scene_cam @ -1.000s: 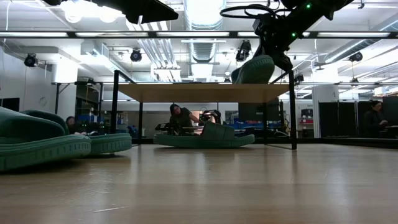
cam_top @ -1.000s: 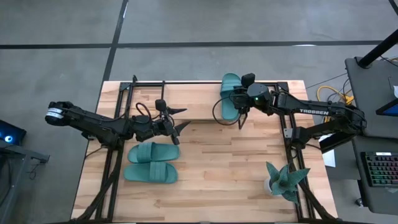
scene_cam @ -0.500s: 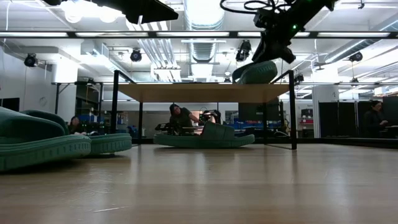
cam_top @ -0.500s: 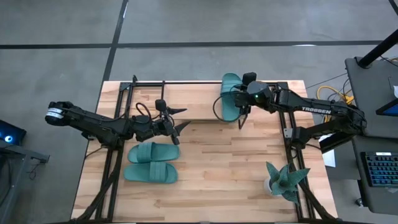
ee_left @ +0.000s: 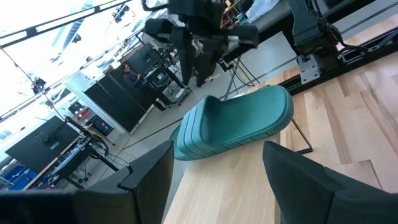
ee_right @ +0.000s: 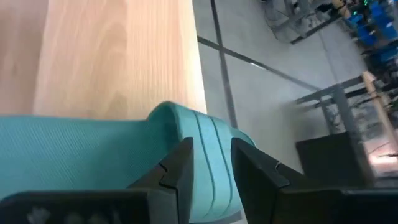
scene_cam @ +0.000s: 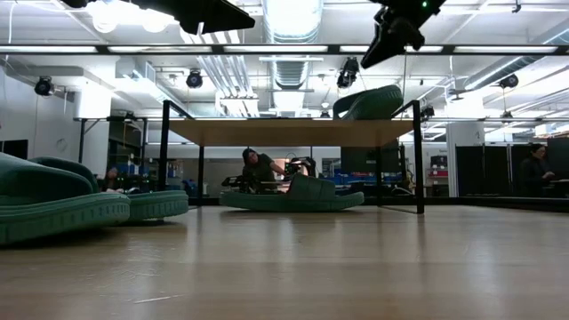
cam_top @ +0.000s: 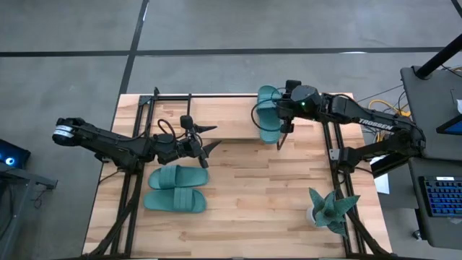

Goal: Pick and place slides into the shelf
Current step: Put the green slides on the shelf

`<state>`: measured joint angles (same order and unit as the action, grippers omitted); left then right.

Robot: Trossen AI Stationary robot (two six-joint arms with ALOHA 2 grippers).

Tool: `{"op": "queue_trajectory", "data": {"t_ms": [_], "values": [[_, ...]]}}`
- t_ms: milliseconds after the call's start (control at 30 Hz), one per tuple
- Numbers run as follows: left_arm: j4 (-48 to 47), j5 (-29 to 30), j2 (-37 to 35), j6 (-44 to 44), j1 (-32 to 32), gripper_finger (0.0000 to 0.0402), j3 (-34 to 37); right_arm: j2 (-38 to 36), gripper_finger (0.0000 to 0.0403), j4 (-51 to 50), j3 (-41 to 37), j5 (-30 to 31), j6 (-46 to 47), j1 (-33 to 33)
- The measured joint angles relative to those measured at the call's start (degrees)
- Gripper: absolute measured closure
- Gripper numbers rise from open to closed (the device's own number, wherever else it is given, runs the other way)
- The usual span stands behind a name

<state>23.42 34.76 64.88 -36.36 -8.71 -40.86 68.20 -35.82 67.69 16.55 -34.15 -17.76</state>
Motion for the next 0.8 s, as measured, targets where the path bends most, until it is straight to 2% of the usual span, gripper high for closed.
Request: {"op": "queue_trajectory", "data": {"t_ms": [200,400,500,700,800], "values": [[0.0,0.0,0.0,0.0,0.0,0.0171,0.0,0.0,0.031,-4.3,3.0,-12.6,3.7,0.8],[0.0,0.0,0.0,0.0,0.0,0.0171,0.0,-0.4,0.0313,-4.7,2.8,-13.4,6.3,6.4],[-0.1,0.0,0.0,0.0,0.0,0.0171,0.3,-0.5,0.0318,-4.8,2.7,-9.3,6.8,10.6],[-0.5,0.1,-0.1,0.0,0.0,0.0171,1.8,-0.5,0.0329,-6.4,2.2,8.4,6.7,19.8],[-0.5,0.1,-0.3,0.0,0.0,0.0171,3.0,-0.5,0.0332,-6.4,1.4,12.3,6.7,22.8]]}}
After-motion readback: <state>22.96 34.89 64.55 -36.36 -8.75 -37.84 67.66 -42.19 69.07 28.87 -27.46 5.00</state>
